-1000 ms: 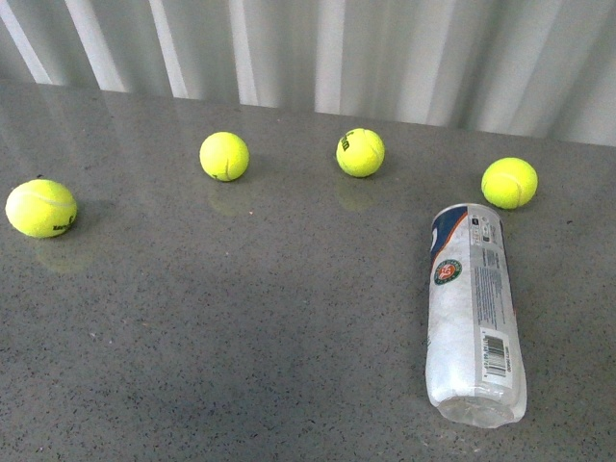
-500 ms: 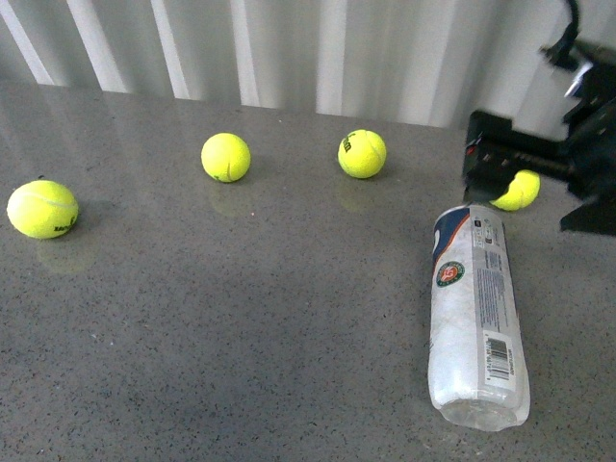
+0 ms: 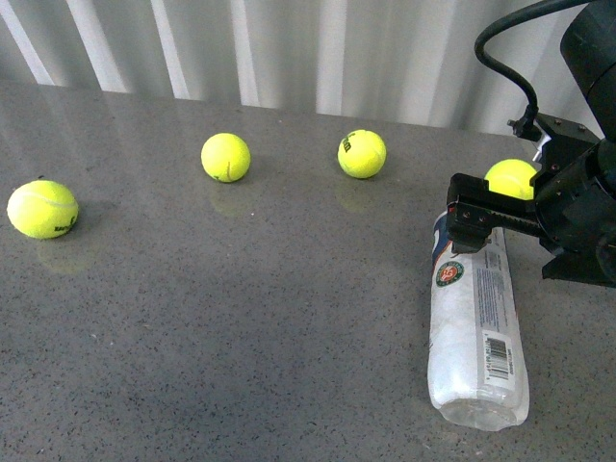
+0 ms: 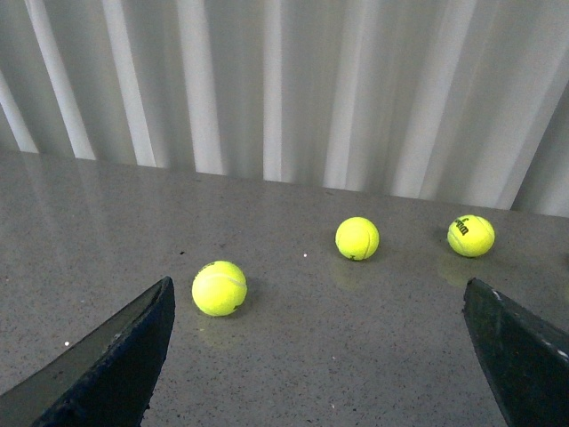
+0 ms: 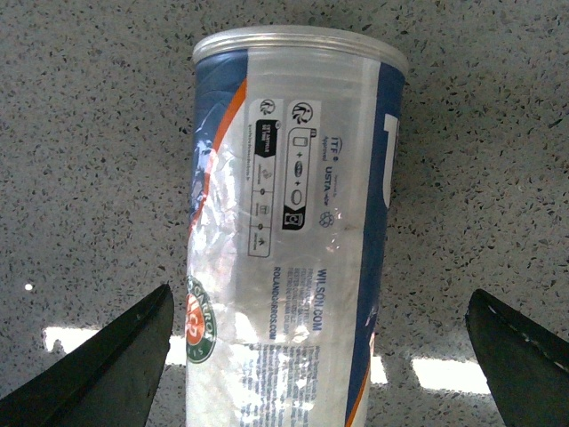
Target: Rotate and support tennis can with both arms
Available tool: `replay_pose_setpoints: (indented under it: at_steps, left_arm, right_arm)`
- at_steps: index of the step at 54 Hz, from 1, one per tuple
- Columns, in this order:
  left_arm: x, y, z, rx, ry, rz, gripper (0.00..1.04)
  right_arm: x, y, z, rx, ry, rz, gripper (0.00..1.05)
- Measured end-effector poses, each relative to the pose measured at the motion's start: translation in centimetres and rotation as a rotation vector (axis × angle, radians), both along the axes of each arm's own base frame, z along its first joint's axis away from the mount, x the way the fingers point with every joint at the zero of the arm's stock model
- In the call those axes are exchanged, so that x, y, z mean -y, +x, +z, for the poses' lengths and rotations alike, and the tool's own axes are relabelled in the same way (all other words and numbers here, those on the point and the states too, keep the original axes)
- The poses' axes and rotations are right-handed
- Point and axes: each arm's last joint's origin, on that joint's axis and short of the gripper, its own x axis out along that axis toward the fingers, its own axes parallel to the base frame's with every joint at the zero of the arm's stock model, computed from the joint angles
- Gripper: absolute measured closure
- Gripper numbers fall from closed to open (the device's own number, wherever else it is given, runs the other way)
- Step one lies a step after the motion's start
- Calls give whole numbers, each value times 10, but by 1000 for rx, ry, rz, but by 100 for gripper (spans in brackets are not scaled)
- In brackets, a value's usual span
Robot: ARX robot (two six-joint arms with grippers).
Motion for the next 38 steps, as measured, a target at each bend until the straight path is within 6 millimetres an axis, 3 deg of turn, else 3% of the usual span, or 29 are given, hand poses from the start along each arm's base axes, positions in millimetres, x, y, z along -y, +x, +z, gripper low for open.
replay_pose_setpoints:
  at_steps: [31, 38]
  left_arm:
    - [0, 0, 0, 0, 0, 0, 7]
    - [0, 0, 0, 0, 0, 0, 7]
  right_arm:
    - [-6, 10, -22, 2, 32, 8, 8]
    - [-10, 10, -26, 2, 24, 18, 31]
